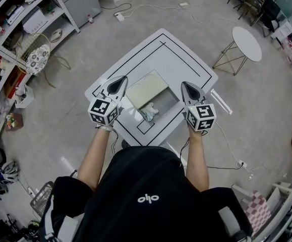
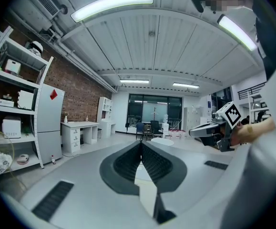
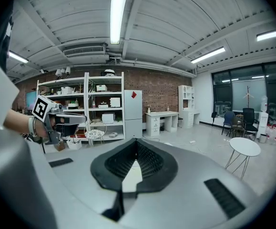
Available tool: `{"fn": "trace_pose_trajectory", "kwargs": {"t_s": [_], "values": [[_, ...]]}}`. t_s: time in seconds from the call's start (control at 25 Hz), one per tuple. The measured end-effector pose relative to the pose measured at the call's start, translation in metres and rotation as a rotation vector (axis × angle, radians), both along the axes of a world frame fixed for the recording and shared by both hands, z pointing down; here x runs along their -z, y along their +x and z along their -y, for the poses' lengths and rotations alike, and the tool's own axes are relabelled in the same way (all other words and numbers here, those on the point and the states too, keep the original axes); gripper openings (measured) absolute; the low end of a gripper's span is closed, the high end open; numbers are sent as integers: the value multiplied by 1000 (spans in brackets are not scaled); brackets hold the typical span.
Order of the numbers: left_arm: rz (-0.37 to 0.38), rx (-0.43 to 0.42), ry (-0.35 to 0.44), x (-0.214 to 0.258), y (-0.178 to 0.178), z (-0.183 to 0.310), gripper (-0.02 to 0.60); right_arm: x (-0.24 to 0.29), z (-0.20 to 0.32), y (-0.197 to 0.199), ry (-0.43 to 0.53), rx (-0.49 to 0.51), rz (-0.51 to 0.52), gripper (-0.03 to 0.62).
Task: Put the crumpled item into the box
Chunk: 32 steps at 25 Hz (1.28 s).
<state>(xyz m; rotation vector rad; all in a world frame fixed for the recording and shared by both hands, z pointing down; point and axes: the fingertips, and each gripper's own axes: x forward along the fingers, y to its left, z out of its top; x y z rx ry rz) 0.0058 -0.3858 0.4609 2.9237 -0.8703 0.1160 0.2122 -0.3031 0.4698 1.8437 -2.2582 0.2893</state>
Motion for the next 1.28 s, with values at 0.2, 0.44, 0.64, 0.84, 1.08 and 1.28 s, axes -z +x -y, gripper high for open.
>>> {"fn": "trace_pose_trajectory", "kwargs": {"t_s": [0.2, 0.44, 0.64, 0.84, 1.08, 1.28], "values": [[0, -2, -2, 0, 1, -1, 8, -1, -1, 0, -4, 3, -2, 9], [5, -2, 2, -1, 2, -1, 8, -4, -1, -1, -5, 8, -4, 9], [4, 0, 2, -1, 1, 4, 8, -6, 3, -2, -9, 14, -5, 9], [3, 3, 2, -2, 1, 5, 8, -9, 4, -2, -12, 15, -4, 9], [4, 3, -1, -2, -1, 4, 8, -9, 3, -3, -14, 13, -1, 9], [2, 2, -4, -5, 1, 6, 8, -12, 5, -2, -19, 13, 1, 9]]}}
